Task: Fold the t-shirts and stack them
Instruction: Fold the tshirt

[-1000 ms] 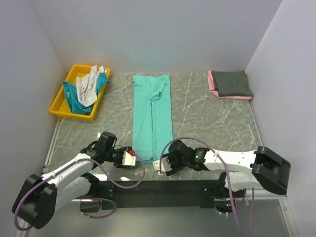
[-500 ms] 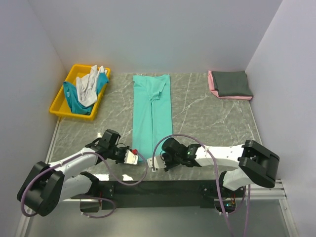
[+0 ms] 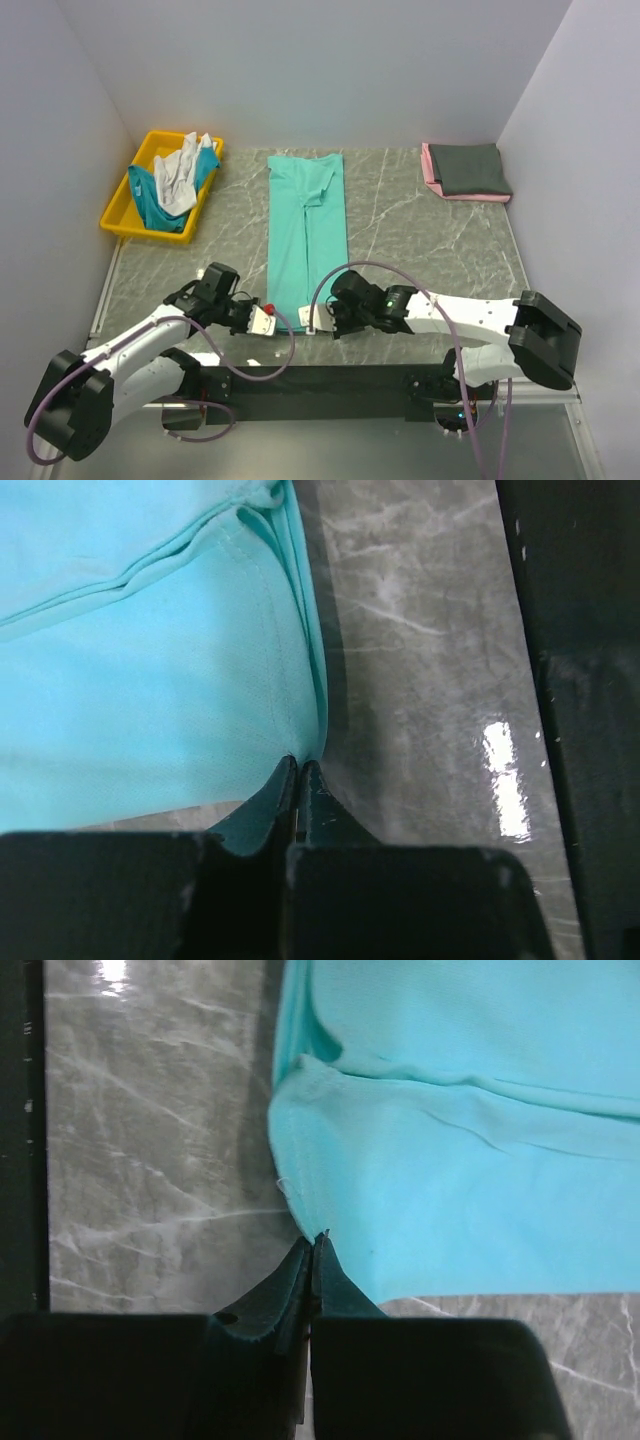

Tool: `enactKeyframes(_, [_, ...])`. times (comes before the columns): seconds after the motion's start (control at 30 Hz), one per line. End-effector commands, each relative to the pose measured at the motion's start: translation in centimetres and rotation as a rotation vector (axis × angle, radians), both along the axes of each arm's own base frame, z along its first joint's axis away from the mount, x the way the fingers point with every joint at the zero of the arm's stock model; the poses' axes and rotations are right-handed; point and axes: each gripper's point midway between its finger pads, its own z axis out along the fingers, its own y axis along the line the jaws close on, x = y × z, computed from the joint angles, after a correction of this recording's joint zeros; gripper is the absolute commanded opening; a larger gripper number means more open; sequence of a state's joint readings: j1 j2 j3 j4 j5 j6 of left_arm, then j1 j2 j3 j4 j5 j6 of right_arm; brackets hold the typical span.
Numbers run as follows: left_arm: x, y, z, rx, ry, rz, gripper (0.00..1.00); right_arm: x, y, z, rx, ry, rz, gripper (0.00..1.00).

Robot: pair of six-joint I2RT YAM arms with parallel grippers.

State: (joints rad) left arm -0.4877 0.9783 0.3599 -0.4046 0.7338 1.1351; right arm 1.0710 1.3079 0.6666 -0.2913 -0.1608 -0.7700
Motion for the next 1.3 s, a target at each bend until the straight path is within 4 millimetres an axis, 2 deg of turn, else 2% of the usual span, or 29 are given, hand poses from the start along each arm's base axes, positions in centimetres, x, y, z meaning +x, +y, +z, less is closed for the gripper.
enactKeyframes(0.0, [0.1,-1.2,2.7,-0.073,0.077,0.035,0.01,1.9,0.5,2.9,0.07,-0.018,-0.074,0.0])
enactKeyframes(0.17, [3.7,-1.2,5.3,-0.132,0.075,0.137,0.01,5.4,0.1,4.5,0.08,-0.079,-0.108,0.0])
enactKeyframes(0.2, [4.2,-1.2,5.3,-0.13,0.094,0.149,0.01,6.7,0.1,5.5,0.095,-0.099,-0.128,0.0])
enactKeyframes(0.27, [6.3,-1.2,6.7,-0.148,0.067,0.179,0.01,8.1,0.1,5.7,0.085,-0.113,-0.13,0.0])
enactKeyframes(0.3, [7.6,-1.3,7.1,-0.15,0.065,0.194,0.01,9.4,0.1,6.5,0.096,-0.133,-0.148,0.0])
enactKeyframes(0.4, [10.5,-1.1,7.8,-0.15,0.03,0.221,0.01,11.6,0.3,7.0,0.095,-0.169,-0.146,0.0])
enactKeyframes(0.53, [14.2,-0.8,8.2,-0.142,-0.026,0.246,0.01,14.9,0.1,7.5,0.091,-0.212,-0.153,0.0])
enactKeyframes(0.57, [14.8,-0.8,7.7,-0.135,-0.018,0.249,0.01,15.9,0.5,7.5,0.095,-0.218,-0.154,0.0])
enactKeyframes(0.6, [15.9,-0.9,8.4,-0.141,-0.049,0.248,0.01,16.5,0.5,7.6,0.096,-0.223,-0.158,0.0])
enactKeyframes(0.67, [17.2,-0.7,8.0,-0.137,-0.056,0.257,0.01,18.5,0.4,7.8,0.096,-0.244,-0.172,0.0])
enactKeyframes(0.73, [18.9,-0.5,8.7,-0.142,-0.092,0.264,0.01,19.8,0.5,8.0,0.098,-0.259,-0.171,0.0])
enactKeyframes(0.77, [19.6,-0.5,8.1,-0.134,-0.086,0.265,0.01,20.9,0.6,8.2,0.099,-0.265,-0.18,0.0])
enactKeyframes(0.8, [20.6,-0.5,8.9,-0.14,-0.11,0.268,0.01,21.5,0.5,8.3,0.1,-0.269,-0.184,0.0])
enactKeyframes(0.83, [21.3,-0.2,8.9,-0.138,-0.111,0.274,0.01,22.0,0.6,7.9,0.092,-0.264,-0.179,0.0])
enactKeyframes(0.87, [21.8,-0.1,8.9,-0.135,-0.116,0.273,0.01,22.9,0.9,8.6,0.103,-0.281,-0.181,0.0])
enactKeyframes(0.97, [24.1,0.3,8.5,-0.143,-0.113,0.299,0.01,25.0,0.9,8.8,0.108,-0.293,-0.194,0.0])
enactKeyframes(1.0, [25.0,0.4,9.1,-0.15,-0.126,0.305,0.01,25.7,0.6,8.8,0.109,-0.298,-0.206,0.0])
enactKeyframes(1.03, [25.5,0.6,9.1,-0.153,-0.127,0.315,0.01,26.1,0.7,8.2,0.104,-0.293,-0.205,0.0])
enactKeyframes(1.1, [26.8,0.8,8.8,-0.157,-0.129,0.329,0.01,27.2,1.0,8.5,0.114,-0.309,-0.21,0.0])
enactKeyframes(1.13, [27.2,1.1,8.6,-0.155,-0.13,0.337,0.01,27.7,0.8,7.9,0.104,-0.302,-0.216,0.0])
enactKeyframes(1.27, [29.0,1.6,8.1,-0.145,-0.146,0.35,0.01,29.7,1.0,8.2,0.116,-0.321,-0.229,0.0])
